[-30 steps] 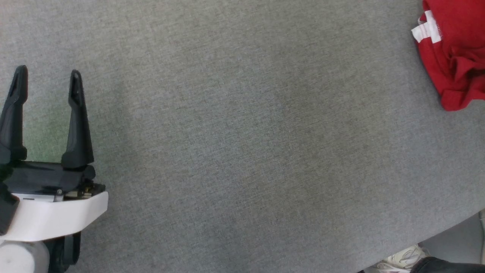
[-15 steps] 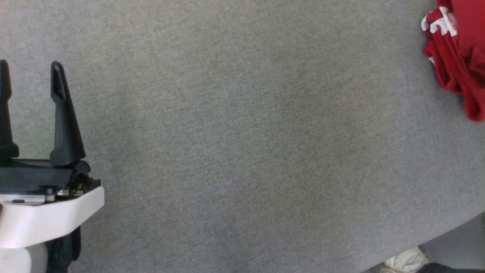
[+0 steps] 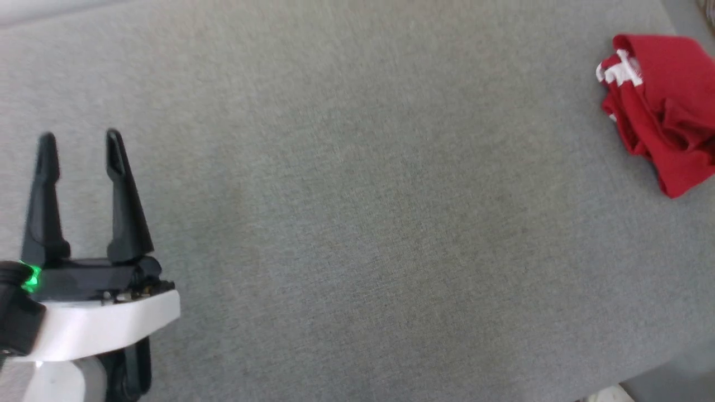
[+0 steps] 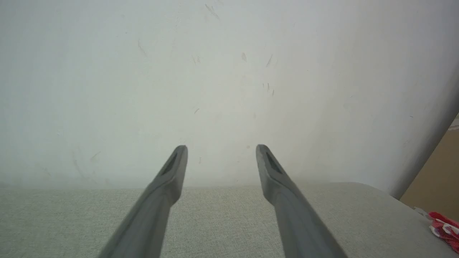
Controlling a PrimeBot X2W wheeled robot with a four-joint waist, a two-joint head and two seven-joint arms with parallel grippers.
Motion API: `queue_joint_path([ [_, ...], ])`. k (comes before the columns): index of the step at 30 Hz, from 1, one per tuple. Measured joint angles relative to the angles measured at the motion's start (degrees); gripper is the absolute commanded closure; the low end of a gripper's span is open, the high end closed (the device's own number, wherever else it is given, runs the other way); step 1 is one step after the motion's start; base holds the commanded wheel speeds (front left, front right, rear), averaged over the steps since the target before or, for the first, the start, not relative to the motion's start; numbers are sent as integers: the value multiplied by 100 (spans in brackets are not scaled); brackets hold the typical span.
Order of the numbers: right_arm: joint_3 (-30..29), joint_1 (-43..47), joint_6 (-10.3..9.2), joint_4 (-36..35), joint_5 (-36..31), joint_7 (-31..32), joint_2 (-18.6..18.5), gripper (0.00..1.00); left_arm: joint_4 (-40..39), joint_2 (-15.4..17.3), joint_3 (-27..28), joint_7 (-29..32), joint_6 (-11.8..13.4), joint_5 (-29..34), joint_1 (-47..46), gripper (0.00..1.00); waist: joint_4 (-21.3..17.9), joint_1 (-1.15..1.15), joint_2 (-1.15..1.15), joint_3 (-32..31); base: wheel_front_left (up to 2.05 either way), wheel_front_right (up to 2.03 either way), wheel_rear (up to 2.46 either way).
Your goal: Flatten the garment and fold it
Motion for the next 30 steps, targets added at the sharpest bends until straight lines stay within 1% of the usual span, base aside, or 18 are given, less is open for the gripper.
queue_joint_path([
  [6, -431, 582, -1, -726, 146, -182, 521, 0, 230, -213, -54, -34, -9, -44, 212, 0, 189, 0, 0, -463, 0, 0, 0],
  [13, -619, 1388, 0, -1912, 342, -731, 1205, 0, 492, -426, -177, -58, -31, 59, 413, 0, 571, -1, 0, -894, 0, 0, 0],
  [17, -580, 1796, 0, -2368, 321, -1073, 1606, 0, 677, -534, -201, -57, -69, 134, 499, 0, 785, 0, 0, -1135, 0, 0, 0],
  [23, -315, 2420, 0, -2577, 264, -1475, 2045, 0, 890, -782, -171, -58, -141, 254, 754, 0, 1065, 0, 0, -1510, 0, 0, 0],
  [27, -218, 2810, 0, -2566, 179, -1685, 2227, 0, 1016, -924, -168, -58, -255, 349, 889, 0, 1274, -1, 0, -1702, 0, 0, 0],
  [30, -249, 3073, 0, -2504, 100, -1864, 2349, 0, 1123, -1009, -178, -58, -347, 455, 929, 0, 1436, 0, 0, -1815, 0, 0, 0],
])
